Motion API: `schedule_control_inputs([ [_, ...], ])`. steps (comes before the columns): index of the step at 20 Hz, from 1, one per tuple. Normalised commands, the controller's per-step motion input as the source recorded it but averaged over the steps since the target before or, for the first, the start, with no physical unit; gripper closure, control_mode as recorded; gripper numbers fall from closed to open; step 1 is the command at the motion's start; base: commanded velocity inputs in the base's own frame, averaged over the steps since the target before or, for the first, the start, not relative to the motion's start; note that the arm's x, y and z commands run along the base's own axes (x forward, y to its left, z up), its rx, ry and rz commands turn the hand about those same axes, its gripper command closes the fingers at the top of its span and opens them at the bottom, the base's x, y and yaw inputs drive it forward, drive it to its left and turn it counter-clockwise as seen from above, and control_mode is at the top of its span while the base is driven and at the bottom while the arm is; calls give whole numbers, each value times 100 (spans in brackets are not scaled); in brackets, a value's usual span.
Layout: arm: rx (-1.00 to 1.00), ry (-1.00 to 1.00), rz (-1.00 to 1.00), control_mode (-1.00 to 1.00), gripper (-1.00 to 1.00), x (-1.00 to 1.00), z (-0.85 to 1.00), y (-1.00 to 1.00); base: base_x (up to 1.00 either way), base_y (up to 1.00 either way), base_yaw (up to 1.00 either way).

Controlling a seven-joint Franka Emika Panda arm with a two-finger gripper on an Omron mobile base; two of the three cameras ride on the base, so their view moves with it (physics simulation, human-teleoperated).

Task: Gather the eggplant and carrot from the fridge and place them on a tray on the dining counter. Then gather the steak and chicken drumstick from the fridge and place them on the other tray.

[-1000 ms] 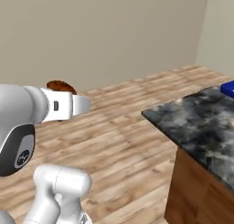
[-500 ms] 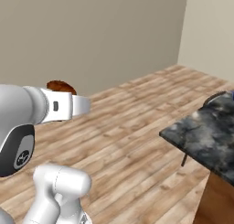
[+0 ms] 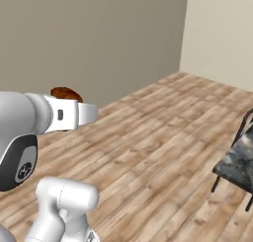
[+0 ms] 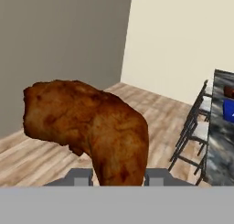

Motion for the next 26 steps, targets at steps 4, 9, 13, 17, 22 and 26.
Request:
schedule_control_inputs([
  [4, 0, 0, 0, 100, 100, 0, 0, 0, 83, 63, -31],
  [9, 0, 0, 0, 100, 100, 0, 0, 0, 91, 31, -36],
  [13, 0, 0, 0, 100, 100, 0, 0, 0, 84, 35, -41],
  [17, 0, 0, 0, 100, 100, 0, 0, 0, 76, 44, -44],
  [22, 0, 0, 0, 100, 100, 0, 0, 0, 65, 42, -47],
  [26, 0, 0, 0, 100, 100, 0, 0, 0, 60, 48, -49],
])
